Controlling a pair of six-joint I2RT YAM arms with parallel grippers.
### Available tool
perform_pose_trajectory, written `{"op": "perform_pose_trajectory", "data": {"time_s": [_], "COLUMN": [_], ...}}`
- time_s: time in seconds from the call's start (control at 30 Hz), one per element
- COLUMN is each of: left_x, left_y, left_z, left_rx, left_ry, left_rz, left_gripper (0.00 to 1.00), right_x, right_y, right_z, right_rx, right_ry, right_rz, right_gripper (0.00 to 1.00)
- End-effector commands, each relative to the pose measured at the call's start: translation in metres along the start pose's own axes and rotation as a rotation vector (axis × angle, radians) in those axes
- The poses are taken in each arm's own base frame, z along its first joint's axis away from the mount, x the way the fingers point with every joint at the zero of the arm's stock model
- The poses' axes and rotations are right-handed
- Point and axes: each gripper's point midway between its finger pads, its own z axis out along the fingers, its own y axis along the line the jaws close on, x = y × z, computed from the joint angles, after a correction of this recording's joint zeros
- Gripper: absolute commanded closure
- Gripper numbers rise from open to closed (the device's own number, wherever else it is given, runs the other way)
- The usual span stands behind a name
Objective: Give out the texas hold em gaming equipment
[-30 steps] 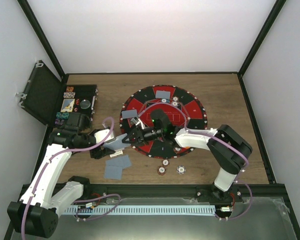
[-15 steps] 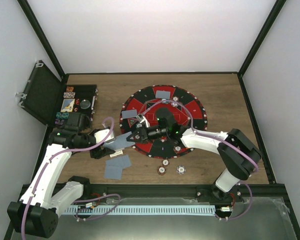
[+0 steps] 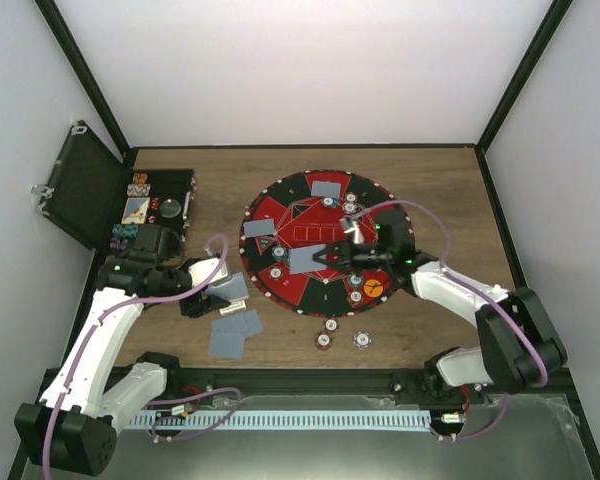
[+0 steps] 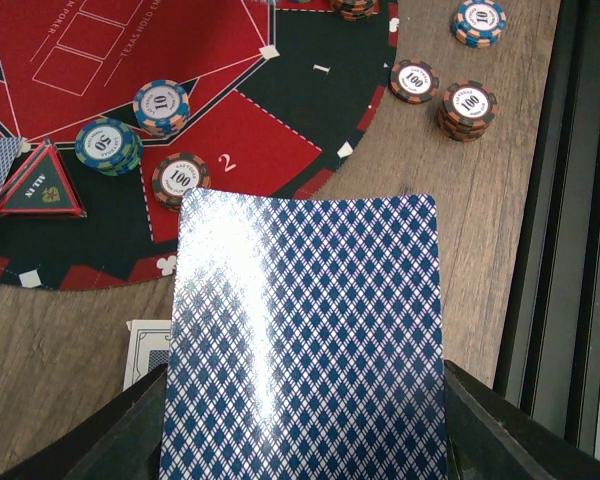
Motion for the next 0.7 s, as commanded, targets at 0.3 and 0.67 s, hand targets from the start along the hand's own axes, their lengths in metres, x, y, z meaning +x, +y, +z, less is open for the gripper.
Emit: {"op": "perform_pose_trajectory", "data": {"time_s": [0.3, 0.67], "left_x": [-0.012, -0.012], "left_y": [0.002, 0.001], "left_z": [-0.006, -0.005], "left_rx": [-0.005, 0.001], "left_ry": [-0.038, -0.037], "left_rz": [0.040, 0.040], "left_gripper": [0.96, 0.96], "right_x": [-0.008, -0.003], "right_y": [-0.111, -0.149], "right_z": [-0.090, -0.114], "right_rx": [0.284, 0.487], "right_ry": [-0.200, -0.264], "right_rz": [0.162, 0.228], "right_gripper": [0.99, 0.99]}}
